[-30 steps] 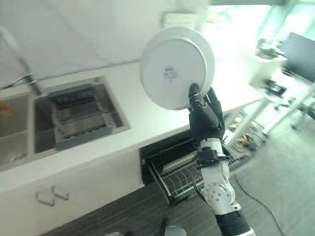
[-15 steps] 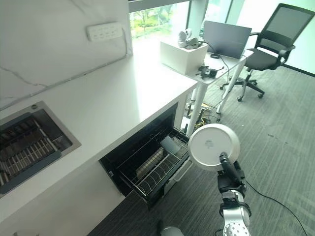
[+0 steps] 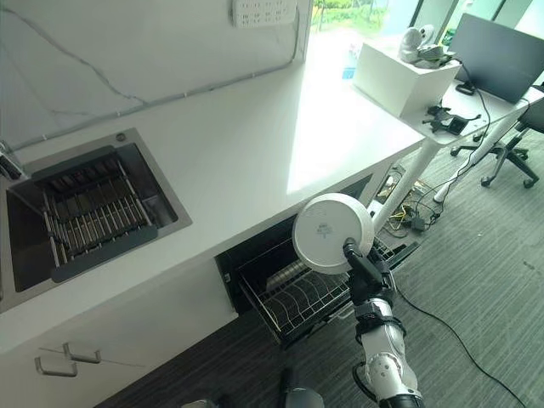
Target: Place the dishes in the dishwasher.
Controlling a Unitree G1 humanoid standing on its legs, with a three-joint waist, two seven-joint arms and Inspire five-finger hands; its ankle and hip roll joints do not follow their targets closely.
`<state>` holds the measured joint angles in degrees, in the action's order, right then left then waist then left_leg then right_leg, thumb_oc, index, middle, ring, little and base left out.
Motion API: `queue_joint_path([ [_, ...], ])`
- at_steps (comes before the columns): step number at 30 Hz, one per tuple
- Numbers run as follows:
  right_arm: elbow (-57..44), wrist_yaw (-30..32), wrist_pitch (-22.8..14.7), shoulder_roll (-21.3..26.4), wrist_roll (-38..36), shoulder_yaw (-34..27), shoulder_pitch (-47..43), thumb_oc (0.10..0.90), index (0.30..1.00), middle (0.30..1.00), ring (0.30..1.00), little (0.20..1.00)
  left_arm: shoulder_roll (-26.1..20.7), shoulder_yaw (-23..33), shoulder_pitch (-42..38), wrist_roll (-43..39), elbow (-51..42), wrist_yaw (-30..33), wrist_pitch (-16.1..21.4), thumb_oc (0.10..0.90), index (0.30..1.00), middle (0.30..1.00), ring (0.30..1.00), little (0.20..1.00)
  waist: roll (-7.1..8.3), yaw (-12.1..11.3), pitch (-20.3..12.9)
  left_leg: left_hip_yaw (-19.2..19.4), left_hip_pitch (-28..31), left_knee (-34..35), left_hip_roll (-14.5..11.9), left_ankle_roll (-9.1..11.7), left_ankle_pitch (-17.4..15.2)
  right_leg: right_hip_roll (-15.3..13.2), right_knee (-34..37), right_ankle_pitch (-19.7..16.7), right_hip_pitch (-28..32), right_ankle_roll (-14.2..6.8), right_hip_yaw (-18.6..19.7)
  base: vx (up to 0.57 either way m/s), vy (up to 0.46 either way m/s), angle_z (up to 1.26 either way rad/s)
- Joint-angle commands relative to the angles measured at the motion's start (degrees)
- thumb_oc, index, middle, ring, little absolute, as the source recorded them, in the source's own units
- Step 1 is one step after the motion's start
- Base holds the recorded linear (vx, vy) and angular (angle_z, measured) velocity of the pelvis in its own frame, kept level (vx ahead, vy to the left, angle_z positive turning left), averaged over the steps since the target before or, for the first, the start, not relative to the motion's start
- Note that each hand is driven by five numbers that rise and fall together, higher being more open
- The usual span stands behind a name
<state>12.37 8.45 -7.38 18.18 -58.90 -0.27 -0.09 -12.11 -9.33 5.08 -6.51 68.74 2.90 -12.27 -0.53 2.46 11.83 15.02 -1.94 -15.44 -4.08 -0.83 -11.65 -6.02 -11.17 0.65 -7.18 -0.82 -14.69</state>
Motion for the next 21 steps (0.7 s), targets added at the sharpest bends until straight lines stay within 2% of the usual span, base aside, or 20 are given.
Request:
queue_joint_path([
  [1,-2.17,0.81,-4.54,2.01,7.77,-2.24,-6.33,0.4,0.3,0.3,0.3,0.3,-1.6,-0.06,0.51,-0.27,0.84,-0.35,-0.52,0.8,0.9,0.9,0.9,0.9,0.6,-0.62,-1.98,-1.58,-0.87,-1.75,0.26,1.1,-3.59,-3.06,-6.02,12.41,5.08,-4.55,0.22,0.03,0.055,0.09],
  [9,3.01,3.3,-3.85,3.18,16.18,-0.86,-6.68,0.4,0.3,0.3,0.3,0.3,-2.12,-0.09,0.7,-0.06,-1.13,-0.6,-1.52,0.8,0.9,0.9,0.9,0.9,0.0,-1.63,-0.73,-2.41,-1.12,-1.75,0.75,0.85,-3.27,-3.21,-6.02,12.41,5.84,-4.23,-0.97,0.0,0.03,0.09],
  [12,6.28,4.83,-3.44,5.2,23.74,-0.48,-7.64,0.4,0.3,0.3,0.3,0.3,-2.61,-0.17,0.52,-0.19,-1.96,-0.82,-2.11,0.8,0.9,0.9,0.9,0.9,-0.34,-2.23,0.06,-2.9,-1.31,-1.75,1.05,0.79,-3.06,-3.36,-6.02,12.25,6.01,-4.2,-1.38,-0.03,0.025,0.05],
  [14,9.99,5.5,-0.33,7.25,27.06,-0.15,-9.08,0.4,0.3,0.3,0.3,0.3,-3.01,-0.5,0.41,-0.28,-2.52,-0.99,-2.38,0.8,0.9,0.9,0.9,0.9,-0.52,-2.9,0.55,-3.21,-1.47,-1.75,1.15,0.86,-2.94,-3.58,-6.02,12.11,6.06,-4.23,-1.74,-0.04,0.016,0.15],
  [15,11.32,5.88,0.06,7.98,27.83,0.03,-9.79,0.4,0.3,0.3,0.3,0.3,-3.1,-0.57,0.41,-0.27,-2.57,-1.04,-2.31,0.8,0.9,0.9,0.9,0.9,-0.57,-3.16,0.67,-3.37,-1.49,-1.75,1.19,0.88,-2.9,-3.67,-6.02,12.11,6.13,-4.26,-1.79,-0.02,0.014,0.23],
  [21,16.8,14.66,5.25,12.47,39.22,2.09,-15.23,0.4,0.3,0.3,0.3,0.3,-4.34,-1.02,0.55,0.78,-3.78,-1.58,-3.69,0.8,0.9,0.9,0.9,0.9,-0.85,-5.41,1.13,-4.74,-1.25,-1.75,1.81,0.74,-2.92,-4.21,-6.02,11.84,6.77,-4.69,-2.32,0.01,0.007,0.13],
])
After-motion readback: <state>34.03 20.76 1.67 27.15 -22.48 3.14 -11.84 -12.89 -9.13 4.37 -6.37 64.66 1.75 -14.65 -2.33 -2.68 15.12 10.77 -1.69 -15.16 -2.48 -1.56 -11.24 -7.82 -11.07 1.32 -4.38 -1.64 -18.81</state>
